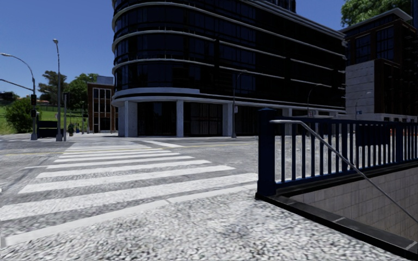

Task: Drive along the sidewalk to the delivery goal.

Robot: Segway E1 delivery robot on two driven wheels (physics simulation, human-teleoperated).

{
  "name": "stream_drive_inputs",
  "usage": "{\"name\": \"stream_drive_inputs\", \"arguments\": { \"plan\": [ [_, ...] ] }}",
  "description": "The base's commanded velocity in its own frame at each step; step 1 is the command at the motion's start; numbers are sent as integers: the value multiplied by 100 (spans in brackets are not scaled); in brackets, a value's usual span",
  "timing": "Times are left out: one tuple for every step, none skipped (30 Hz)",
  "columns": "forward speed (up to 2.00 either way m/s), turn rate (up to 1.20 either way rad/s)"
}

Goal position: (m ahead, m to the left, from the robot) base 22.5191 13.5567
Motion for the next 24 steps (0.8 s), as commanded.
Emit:
{"name": "stream_drive_inputs", "arguments": {
  "plan": [
    [200, 54],
    [200, 54],
    [200, 54],
    [200, 54],
    [200, 54],
    [200, 54],
    [200, 54],
    [200, 54],
    [200, 55],
    [200, 55],
    [200, 55],
    [200, 55],
    [200, 55],
    [200, 55],
    [200, 55],
    [200, 55],
    [200, 55],
    [200, 55],
    [200, 55],
    [200, 55],
    [200, 55],
    [200, 55],
    [194, 55],
    [194, 55]
  ]
}}
